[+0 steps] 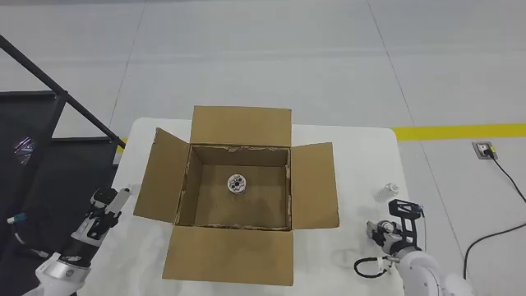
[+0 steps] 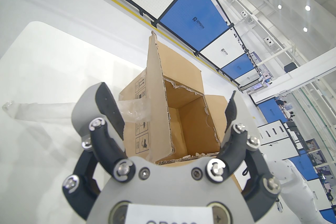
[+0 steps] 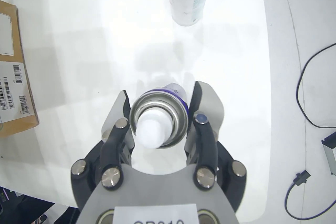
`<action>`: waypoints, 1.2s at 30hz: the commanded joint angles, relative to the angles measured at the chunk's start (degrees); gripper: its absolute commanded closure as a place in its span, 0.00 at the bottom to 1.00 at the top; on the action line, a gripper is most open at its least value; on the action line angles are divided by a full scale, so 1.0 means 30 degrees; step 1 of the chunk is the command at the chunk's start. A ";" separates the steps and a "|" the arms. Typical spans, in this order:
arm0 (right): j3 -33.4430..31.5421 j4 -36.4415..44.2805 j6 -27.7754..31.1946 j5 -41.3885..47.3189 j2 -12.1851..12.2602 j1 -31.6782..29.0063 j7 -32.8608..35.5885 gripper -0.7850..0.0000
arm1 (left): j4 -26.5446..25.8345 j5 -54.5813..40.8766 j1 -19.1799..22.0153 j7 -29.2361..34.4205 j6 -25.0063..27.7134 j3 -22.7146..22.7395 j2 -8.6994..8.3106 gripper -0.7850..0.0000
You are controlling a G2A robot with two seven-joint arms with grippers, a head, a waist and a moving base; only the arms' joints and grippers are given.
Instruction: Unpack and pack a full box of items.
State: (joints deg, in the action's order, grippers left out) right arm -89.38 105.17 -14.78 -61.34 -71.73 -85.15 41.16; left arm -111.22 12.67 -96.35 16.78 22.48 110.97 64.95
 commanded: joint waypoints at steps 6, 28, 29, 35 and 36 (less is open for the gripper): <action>-0.0123 0.1603 -0.0426 -0.0435 -0.0017 -0.0436 -0.1021 1.00 | 0.0000 0.0000 0.0000 0.0000 0.0000 0.0000 0.0000 0.00; 0.5231 0.6759 0.4270 -0.4008 -0.0137 0.5061 0.0228 1.00 | 0.0000 0.0000 0.0000 0.0000 0.0000 0.0000 0.0000 0.00; 0.5903 0.5924 0.4587 -0.3903 -0.0221 0.6092 0.0617 1.00 | 0.0000 0.0000 0.0000 0.0000 0.0000 0.0000 0.0000 0.00; 1.0717 0.0120 0.5489 -0.2451 -0.1185 1.1882 0.1819 1.00 | 0.0000 0.0000 0.0000 0.0000 0.0000 0.0000 0.0000 0.00; 1.1393 -0.1029 0.5456 -0.2244 -0.1380 1.2602 0.1876 1.00 | 0.0000 0.0000 0.0000 0.0000 0.0000 0.0000 0.0000 0.00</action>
State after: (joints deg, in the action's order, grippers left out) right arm -57.33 105.92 1.62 -69.32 -75.40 -49.91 46.71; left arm -111.22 12.67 -96.35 16.78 22.48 110.97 64.95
